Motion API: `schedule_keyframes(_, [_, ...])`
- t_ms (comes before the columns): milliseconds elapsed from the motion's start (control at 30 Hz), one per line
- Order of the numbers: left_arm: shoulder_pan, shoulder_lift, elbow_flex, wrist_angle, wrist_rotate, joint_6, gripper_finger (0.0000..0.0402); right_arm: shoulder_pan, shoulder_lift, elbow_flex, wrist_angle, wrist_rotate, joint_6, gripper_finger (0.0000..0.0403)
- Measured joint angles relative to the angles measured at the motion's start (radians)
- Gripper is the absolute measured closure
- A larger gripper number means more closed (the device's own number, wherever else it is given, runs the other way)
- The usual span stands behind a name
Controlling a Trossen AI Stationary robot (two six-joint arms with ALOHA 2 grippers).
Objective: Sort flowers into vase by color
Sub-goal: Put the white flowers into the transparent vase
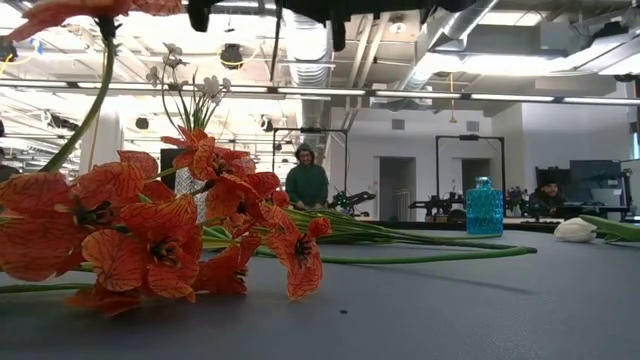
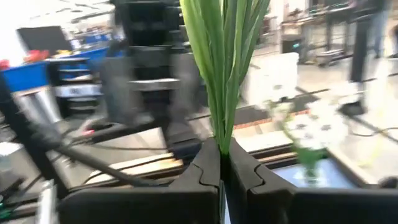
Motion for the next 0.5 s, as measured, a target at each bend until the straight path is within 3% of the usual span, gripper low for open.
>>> schedule_keyframes(133, [0.001,-0.132,0.0,-0.172,-0.016,-0.032,0.0238,-0.056,0.0,-0.014,0.132,0.0,0.013,0.0377])
schedule_keyframes(233, [0.0,-0.21,0.0,-0.33,-0.041,-0.132,0.0229,-0.114,0.03,-0.057,0.369,0.005,0.084,0.0377])
schedule_keyframes(367, [0.001,-0.253,0.0,-0.541,-0.101,-0.316,0.0228,-0.182,0.183,-0.07,0.621,0.017,0.238,0.0377])
schedule_keyframes(500, [0.0,-0.249,0.0,-0.647,-0.1,-0.415,0.0228,-0.208,0.353,0.03,0.69,0.025,0.252,0.0377])
